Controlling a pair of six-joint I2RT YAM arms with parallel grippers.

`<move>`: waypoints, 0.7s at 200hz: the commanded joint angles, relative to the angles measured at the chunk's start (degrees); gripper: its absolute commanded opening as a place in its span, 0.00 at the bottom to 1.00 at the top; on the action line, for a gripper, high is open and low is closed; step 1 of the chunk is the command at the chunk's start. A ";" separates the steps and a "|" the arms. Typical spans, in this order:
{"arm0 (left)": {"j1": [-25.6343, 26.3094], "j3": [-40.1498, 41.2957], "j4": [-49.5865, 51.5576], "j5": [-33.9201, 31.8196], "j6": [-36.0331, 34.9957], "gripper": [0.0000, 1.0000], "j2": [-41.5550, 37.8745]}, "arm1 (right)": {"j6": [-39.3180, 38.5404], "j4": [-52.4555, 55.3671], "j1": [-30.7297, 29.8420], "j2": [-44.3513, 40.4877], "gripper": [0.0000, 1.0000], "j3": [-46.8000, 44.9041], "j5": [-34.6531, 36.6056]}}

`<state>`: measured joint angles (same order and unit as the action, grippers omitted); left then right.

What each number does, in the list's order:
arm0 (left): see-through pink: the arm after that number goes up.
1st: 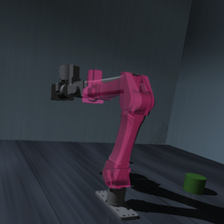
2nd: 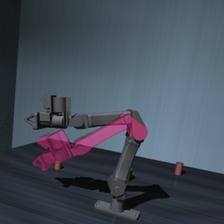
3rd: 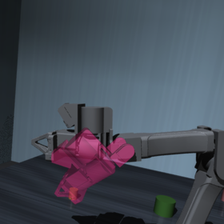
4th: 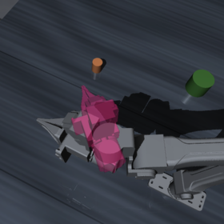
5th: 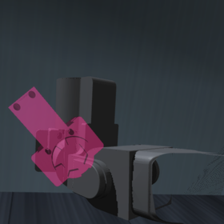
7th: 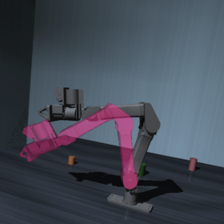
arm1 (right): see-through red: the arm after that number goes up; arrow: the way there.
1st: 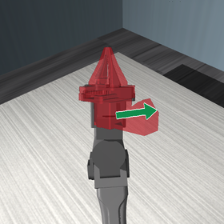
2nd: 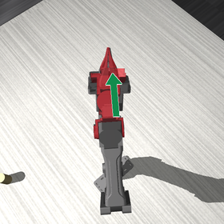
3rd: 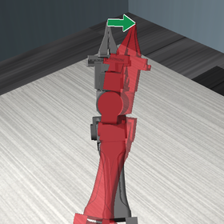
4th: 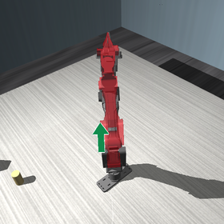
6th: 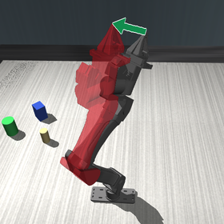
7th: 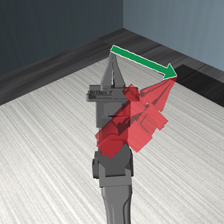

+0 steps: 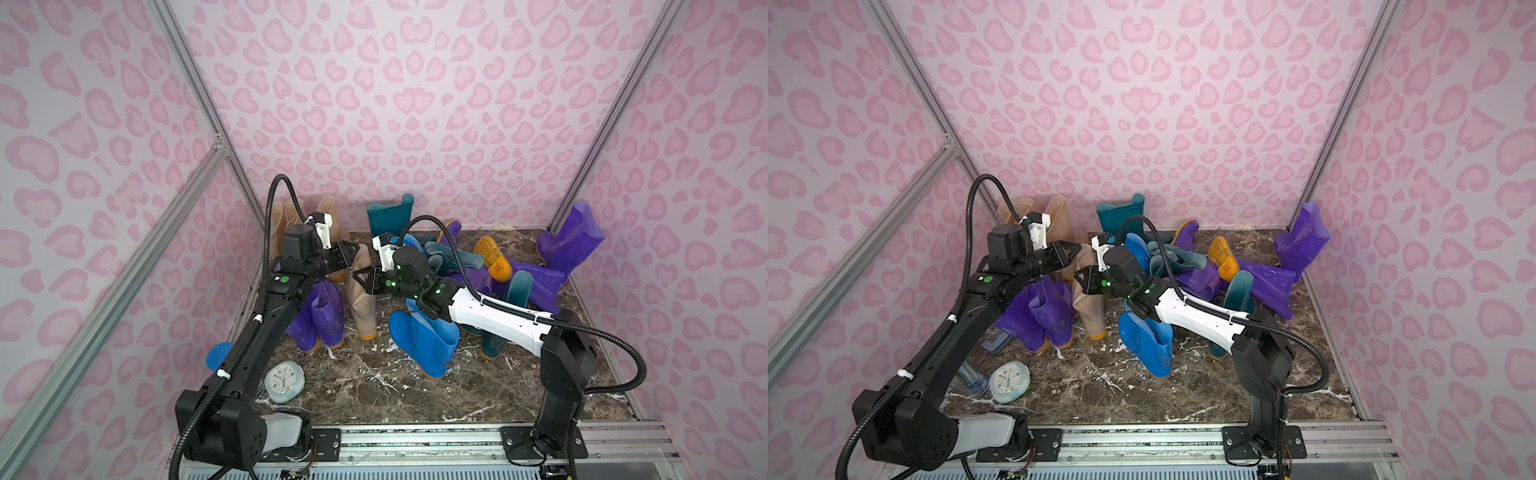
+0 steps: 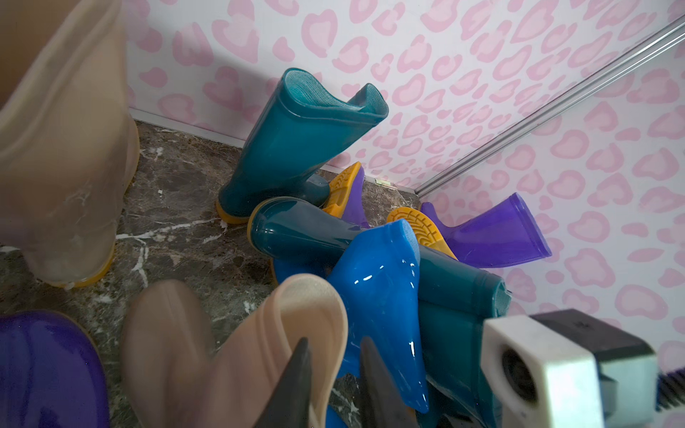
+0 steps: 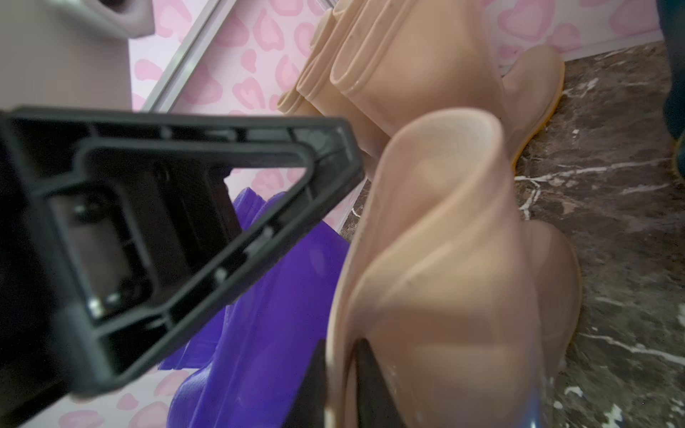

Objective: Match and arrange rain boots in pairs
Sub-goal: Place the rain boot at the center of the board.

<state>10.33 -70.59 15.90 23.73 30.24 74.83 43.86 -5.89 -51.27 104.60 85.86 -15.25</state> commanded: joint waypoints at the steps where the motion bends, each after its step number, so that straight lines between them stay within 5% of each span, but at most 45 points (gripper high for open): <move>1: 0.14 -1.82 7.11 -0.87 -2.23 0.43 -1.75 | -0.58 -3.33 -0.18 -2.54 0.39 -1.48 -0.12; 26: 0.97 -2.09 12.99 -1.74 -3.82 0.60 -5.77 | -3.12 -0.01 -0.48 -5.63 0.48 -1.46 0.77; 79: 5.71 -8.36 30.41 -8.82 -9.31 0.75 -10.80 | -10.79 8.06 0.19 -13.54 0.54 -2.04 6.31; 140: 10.76 -14.10 40.31 -20.71 -10.66 0.79 -6.34 | -15.42 8.87 9.84 -27.48 0.69 -16.21 8.95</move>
<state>20.34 -82.02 51.13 8.03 20.99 66.83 31.66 2.44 -44.56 80.34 73.08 -7.03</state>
